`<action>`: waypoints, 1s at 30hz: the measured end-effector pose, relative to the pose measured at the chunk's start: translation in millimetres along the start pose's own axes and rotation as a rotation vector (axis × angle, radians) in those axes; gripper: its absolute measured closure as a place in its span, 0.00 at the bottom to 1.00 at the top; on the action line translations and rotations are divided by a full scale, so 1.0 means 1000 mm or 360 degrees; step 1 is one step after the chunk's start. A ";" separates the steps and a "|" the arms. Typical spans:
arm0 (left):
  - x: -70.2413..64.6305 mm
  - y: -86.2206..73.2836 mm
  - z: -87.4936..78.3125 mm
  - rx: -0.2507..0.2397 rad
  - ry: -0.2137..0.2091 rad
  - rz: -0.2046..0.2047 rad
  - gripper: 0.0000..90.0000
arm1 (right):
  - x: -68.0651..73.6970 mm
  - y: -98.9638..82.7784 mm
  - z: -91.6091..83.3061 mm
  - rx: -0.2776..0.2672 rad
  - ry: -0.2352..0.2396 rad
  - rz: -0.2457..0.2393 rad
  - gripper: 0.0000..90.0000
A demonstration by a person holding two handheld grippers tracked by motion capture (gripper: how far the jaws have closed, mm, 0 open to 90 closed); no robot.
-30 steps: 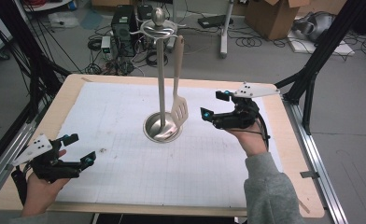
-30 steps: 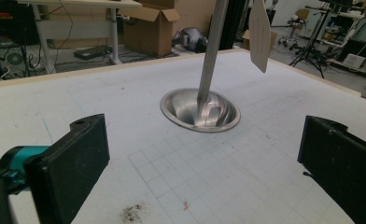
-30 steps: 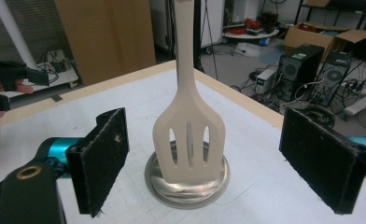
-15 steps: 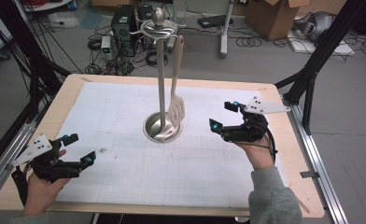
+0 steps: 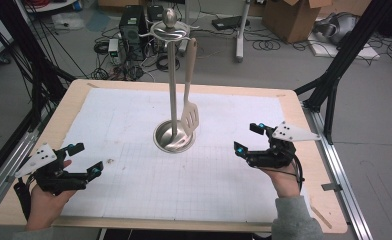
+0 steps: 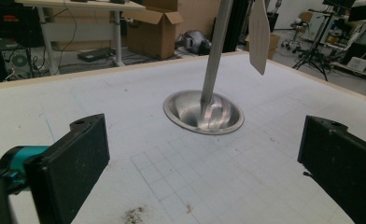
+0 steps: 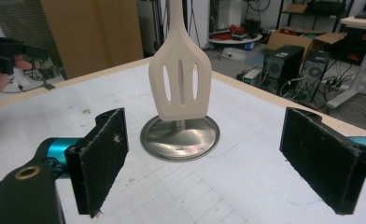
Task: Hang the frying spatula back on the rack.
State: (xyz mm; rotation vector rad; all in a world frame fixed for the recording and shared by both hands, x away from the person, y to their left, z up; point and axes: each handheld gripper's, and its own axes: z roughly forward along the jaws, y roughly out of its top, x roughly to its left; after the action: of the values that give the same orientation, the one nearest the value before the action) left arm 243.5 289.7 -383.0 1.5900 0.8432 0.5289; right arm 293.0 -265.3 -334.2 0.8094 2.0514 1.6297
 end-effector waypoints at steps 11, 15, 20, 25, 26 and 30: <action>0.000 -0.001 0.000 0.0000 0.0005 -0.0002 0.03 | 0.001 -0.020 -0.015 -0.0050 -0.0027 0.0033 0.16; 0.000 -0.001 0.001 0.0000 0.0006 -0.0007 0.03 | -0.001 -0.027 -0.019 -0.0054 -0.0054 0.0042 0.16; 0.001 -0.001 0.001 0.0005 0.0005 -0.0001 0.03 | -0.003 -0.037 -0.025 -0.0071 -0.0084 0.0072 0.16; 0.000 -0.001 0.001 0.0005 0.0002 -0.0004 0.03 | -0.005 -0.049 -0.030 -0.0076 -0.0113 0.0111 0.16; 0.000 -0.002 0.001 0.0006 0.0004 -0.0005 0.03 | -0.006 -0.051 -0.031 -0.0077 -0.0117 0.0117 0.16; 0.000 -0.002 0.001 0.0007 0.0007 -0.0005 0.03 | -0.007 -0.058 -0.036 -0.0082 -0.0133 0.0150 0.16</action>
State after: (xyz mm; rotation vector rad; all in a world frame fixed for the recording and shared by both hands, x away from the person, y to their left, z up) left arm 244.3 289.1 -385.2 1.5918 0.8501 0.5288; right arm 264.6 -305.6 -382.2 0.9528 1.9327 1.6621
